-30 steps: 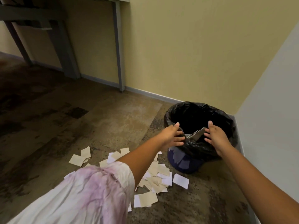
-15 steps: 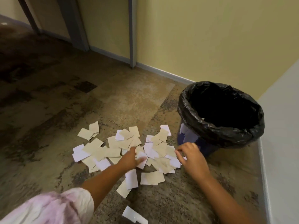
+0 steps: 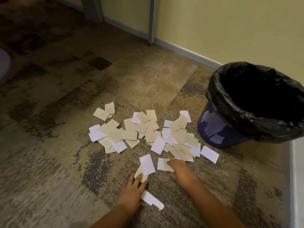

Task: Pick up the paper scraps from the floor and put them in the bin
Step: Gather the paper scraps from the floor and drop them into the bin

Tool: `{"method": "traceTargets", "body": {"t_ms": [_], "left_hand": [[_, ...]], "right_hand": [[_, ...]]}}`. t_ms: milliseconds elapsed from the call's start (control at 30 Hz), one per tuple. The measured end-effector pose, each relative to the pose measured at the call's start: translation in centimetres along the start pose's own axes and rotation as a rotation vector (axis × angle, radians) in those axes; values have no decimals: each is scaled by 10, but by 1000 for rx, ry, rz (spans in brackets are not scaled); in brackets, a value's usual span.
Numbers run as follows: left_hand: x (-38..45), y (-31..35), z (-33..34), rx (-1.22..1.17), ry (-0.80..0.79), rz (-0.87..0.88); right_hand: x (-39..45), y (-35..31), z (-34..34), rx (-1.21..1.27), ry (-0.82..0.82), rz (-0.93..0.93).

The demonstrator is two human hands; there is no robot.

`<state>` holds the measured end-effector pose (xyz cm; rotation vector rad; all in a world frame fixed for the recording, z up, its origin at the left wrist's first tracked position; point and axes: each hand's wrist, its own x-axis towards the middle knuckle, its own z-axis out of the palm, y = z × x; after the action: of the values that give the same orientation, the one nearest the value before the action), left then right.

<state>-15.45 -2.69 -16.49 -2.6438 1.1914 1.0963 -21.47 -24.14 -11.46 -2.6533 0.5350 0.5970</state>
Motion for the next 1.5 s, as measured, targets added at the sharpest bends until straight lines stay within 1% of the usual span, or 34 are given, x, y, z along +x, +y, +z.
{"method": "traceTargets", "body": {"t_ms": [67,133,167,233,300,367,433,500,567,700,800,867,900,967,1000,1067,1167,1233,1333,1433,1500], "left_hand": [[-4,4,-2,-6,57,-3],[-6,8,-4,-56,126,-17],[-6,9,-5,-133,181,-49],[-4,15,-11,-364,316,-182],[-1,17,-19,-588,387,-343],[6,16,-24,-699,372,-465],[15,14,-31,-721,279,-554],[24,15,-37,-674,164,-610],[29,18,-41,-596,94,-662],[29,19,-37,-537,82,-679],[24,19,-30,-579,139,-696],[19,23,-28,-637,196,-704],[17,25,-29,-627,204,-700],[15,29,-31,-558,184,-682],[14,28,-32,-538,169,-679],[12,25,-34,-549,142,-671],[11,17,-31,-605,148,-589],[9,12,-27,-655,186,-541],[5,4,-23,-643,224,-494],[-2,-6,-22,-586,267,-448],[-7,-13,-21,-567,304,-441]], "right_hand": [[9,-2,-4,-13,-1,19],[14,-2,-5,-19,-46,41],[16,-3,-4,-19,-79,63],[16,-4,1,-45,-123,103],[16,-6,9,-116,-94,100],[12,-11,15,-147,-60,90],[7,-14,24,-130,-57,108],[0,-16,31,-105,-55,148],[-5,-14,34,-74,-56,178],[-13,-11,38,84,-44,164],[-23,-13,32,172,-13,107],[-28,-18,23,262,50,83],[-30,-21,16,325,90,77],[-37,-28,-4,494,176,65],[-41,-32,-16,623,222,73],[-49,-36,-44,894,334,131],[-62,-33,-82,1087,517,203],[-69,-27,-105,1158,590,211],[-75,-15,-141,1167,712,186],[-71,5,-178,1118,902,213],[-64,22,-204,1172,1015,249]]}}
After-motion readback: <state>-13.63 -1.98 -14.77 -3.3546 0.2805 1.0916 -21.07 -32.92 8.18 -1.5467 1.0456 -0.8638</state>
